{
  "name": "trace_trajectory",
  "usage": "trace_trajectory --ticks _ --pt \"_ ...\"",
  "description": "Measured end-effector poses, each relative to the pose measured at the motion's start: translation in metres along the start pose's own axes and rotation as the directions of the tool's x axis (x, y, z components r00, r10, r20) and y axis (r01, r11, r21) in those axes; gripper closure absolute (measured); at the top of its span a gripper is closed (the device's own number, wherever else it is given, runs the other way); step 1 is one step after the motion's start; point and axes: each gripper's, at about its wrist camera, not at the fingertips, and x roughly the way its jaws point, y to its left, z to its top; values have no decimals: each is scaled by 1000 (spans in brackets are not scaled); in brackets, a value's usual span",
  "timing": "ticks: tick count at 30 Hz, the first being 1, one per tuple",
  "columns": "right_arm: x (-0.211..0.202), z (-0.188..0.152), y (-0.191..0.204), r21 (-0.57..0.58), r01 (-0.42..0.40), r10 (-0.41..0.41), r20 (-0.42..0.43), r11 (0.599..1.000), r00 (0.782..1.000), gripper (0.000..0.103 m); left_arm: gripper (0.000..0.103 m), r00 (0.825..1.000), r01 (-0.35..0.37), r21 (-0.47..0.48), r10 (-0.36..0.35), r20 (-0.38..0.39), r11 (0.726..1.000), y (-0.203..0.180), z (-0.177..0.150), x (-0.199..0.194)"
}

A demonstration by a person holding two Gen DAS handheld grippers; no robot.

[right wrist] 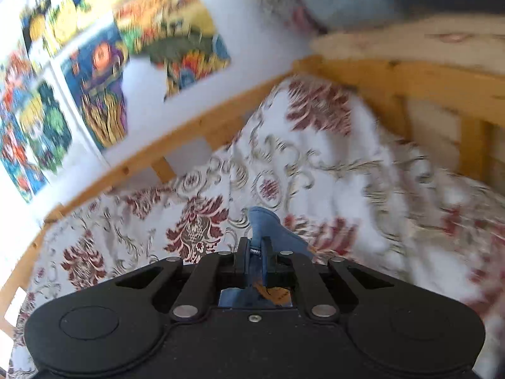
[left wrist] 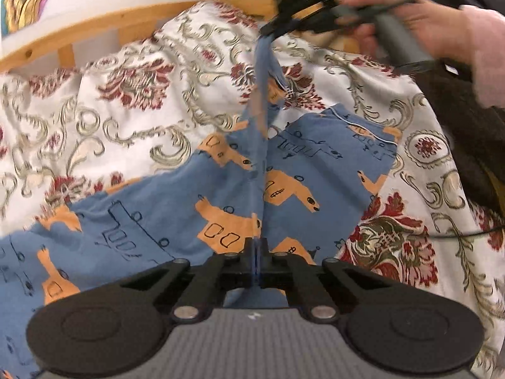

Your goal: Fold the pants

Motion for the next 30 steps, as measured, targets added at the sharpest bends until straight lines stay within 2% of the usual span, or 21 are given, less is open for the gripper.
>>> trace_trajectory --ticks 4,8,10,13,17,21,23,25,26,27,29,30 --pt "-50 -45 -23 62 55 -58 48 997 997 96 103 999 -27 126 25 19 992 -9 -2 -10" --pt "-58 -103 -52 89 168 -168 -11 982 986 96 103 999 -41 254 39 12 966 -18 -8 -15" --pt "-60 -122 -62 116 187 -186 -21 975 982 96 103 999 -44 303 50 -14 952 -22 -12 -13" --pt "-60 -137 -61 93 209 -209 -10 973 978 96 103 997 -35 344 58 -57 938 -26 -17 -6" --pt "-61 -142 -58 27 239 -237 -47 971 970 96 103 993 -11 403 59 -105 915 -33 -14 -1" --pt "-65 -147 -61 0 250 -249 -107 968 963 94 103 978 99 406 -13 -208 909 -29 2 0" --pt "-66 -148 -62 -14 264 -264 -132 964 956 87 102 954 197 378 -88 -285 905 -26 13 0" --pt "-69 -150 -61 -29 259 -261 -131 965 956 85 93 929 288 314 -185 -321 905 -21 29 -3" --pt "-70 -150 -61 -31 252 -254 -131 967 958 77 82 922 312 283 -218 -319 907 -20 38 -4" --pt "-70 -150 -60 -28 240 -242 -128 970 962 73 73 920 322 257 -238 -310 911 -20 48 -4" --pt "-73 -151 -60 -14 214 -214 -108 977 971 61 65 927 322 221 -259 -270 921 -27 73 0" --pt "-75 -150 -59 -12 207 -207 -96 978 974 60 55 931 318 207 -264 -252 925 -31 88 7"
